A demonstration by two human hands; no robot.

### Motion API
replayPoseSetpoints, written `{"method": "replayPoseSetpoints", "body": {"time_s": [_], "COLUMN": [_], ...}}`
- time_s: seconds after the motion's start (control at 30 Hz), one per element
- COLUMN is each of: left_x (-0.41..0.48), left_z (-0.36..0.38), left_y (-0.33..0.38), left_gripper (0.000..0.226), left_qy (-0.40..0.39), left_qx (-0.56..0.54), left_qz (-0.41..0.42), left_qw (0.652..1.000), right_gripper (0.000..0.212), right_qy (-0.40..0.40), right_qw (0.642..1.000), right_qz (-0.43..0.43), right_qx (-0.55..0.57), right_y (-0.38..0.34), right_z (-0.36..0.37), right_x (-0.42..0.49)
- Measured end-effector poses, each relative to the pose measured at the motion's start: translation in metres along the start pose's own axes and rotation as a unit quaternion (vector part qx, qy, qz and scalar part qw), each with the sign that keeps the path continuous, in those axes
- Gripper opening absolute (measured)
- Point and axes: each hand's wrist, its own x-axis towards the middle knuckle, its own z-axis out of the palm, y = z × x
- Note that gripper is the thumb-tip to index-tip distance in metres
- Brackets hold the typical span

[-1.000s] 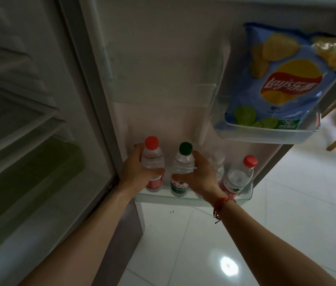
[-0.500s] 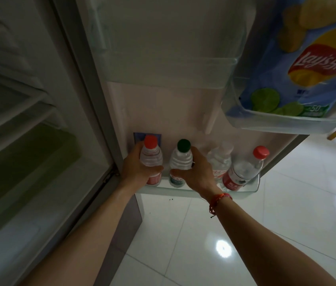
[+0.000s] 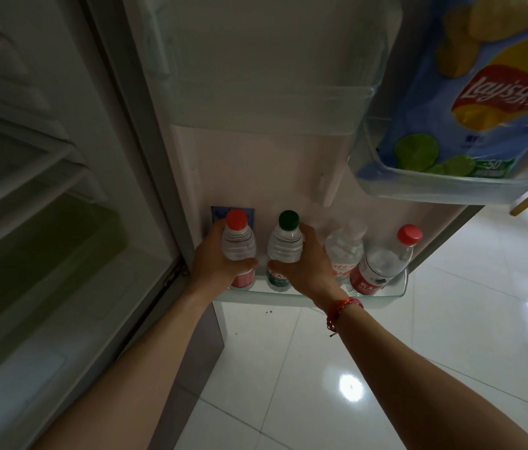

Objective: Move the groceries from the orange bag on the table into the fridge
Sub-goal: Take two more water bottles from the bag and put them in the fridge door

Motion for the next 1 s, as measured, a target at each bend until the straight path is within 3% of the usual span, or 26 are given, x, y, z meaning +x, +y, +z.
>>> {"method": "replayPoseSetpoints", "body": {"time_s": [0.07, 0.33, 0.73, 1.0], "left_x": [-0.002, -0.024, -0.095, -0.133], "left_z": [-0.003, -0.024, -0.055, -0.082], "left_y": [0.003, 0.021, 0.069, 0.083], "left_gripper": [0.069, 0.068, 0.057, 0.079], "left_qy": [-0.005, 0.008, 0.035, 0.083], "left_qx": [0.004, 0.024, 0.139, 0.297], "left_qz": [0.002, 0.030, 0.131, 0.173], "left_qw": [1.000, 0.999, 0.981, 0.936], "right_gripper": [0.049, 0.084, 0.077, 0.078], "right_qy": [0.003, -0.020, 0.010, 0.046], "right_qw": [1.000, 0.999, 0.991, 0.954], "right_qz": [0.000, 0.010, -0.080, -0.124], "right_qx": [0.004, 0.038, -0.107, -0.271], "right_y": [0.000, -0.013, -0.042, -0.058], "right_z": [0.000, -0.014, -0.045, -0.064], "right_x": [-0.001, -0.024, -0.081, -0.119]}}
